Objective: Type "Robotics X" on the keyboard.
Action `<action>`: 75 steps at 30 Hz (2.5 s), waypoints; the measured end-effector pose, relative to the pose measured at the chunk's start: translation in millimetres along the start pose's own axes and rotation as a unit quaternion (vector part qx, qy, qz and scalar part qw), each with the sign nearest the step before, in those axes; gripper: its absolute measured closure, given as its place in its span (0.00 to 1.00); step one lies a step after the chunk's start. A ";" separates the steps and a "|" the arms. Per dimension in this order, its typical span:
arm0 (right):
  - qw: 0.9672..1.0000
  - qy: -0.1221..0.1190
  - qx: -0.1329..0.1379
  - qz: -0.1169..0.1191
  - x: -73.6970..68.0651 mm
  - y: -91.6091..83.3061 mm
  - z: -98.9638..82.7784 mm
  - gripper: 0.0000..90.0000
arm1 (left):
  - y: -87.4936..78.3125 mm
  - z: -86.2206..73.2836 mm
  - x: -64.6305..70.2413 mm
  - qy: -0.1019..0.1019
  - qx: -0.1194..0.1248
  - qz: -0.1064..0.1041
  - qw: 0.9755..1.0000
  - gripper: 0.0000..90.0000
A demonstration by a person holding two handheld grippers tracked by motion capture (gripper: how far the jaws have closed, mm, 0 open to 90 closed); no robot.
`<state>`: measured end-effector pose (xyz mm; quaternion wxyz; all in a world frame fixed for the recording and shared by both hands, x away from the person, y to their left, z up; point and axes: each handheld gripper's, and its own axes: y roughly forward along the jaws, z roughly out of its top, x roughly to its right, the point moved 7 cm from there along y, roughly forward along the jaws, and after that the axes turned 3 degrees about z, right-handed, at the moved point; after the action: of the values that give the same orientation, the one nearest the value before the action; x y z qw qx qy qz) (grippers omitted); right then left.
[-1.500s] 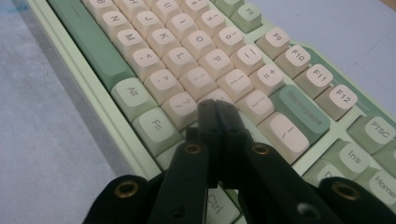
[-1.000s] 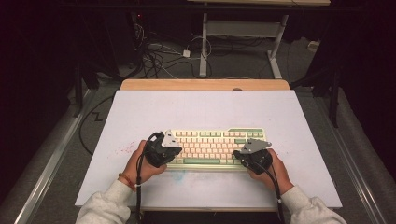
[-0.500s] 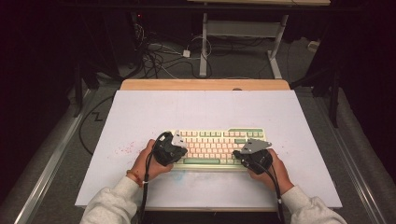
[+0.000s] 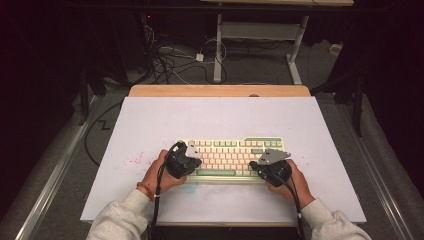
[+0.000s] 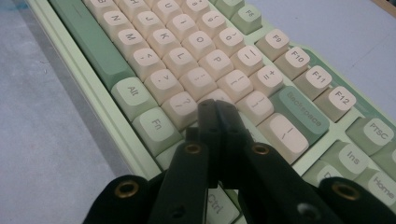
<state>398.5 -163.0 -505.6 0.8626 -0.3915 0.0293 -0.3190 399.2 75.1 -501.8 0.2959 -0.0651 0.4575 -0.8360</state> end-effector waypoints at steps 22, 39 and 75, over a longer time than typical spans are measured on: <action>1.000 -0.005 -0.004 -0.002 -0.4 -0.4 0.8 1.00 | -2.7 0.3 4.9 0.022 0.010 0.026 0.999 0.94; 1.000 0.007 0.030 -0.004 4.5 -13.8 10.7 1.00 | -11.2 3.3 -3.4 0.008 0.050 0.042 0.998 0.88; 0.994 0.046 0.078 -0.064 18.7 -21.8 26.1 0.21 | -15.2 9.7 -3.9 -0.004 0.108 0.104 0.989 0.19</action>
<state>409.8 -167.3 -468.7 0.8661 -0.3085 0.0187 -0.3929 399.5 76.3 -483.4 0.3884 0.0124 0.3676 -0.8449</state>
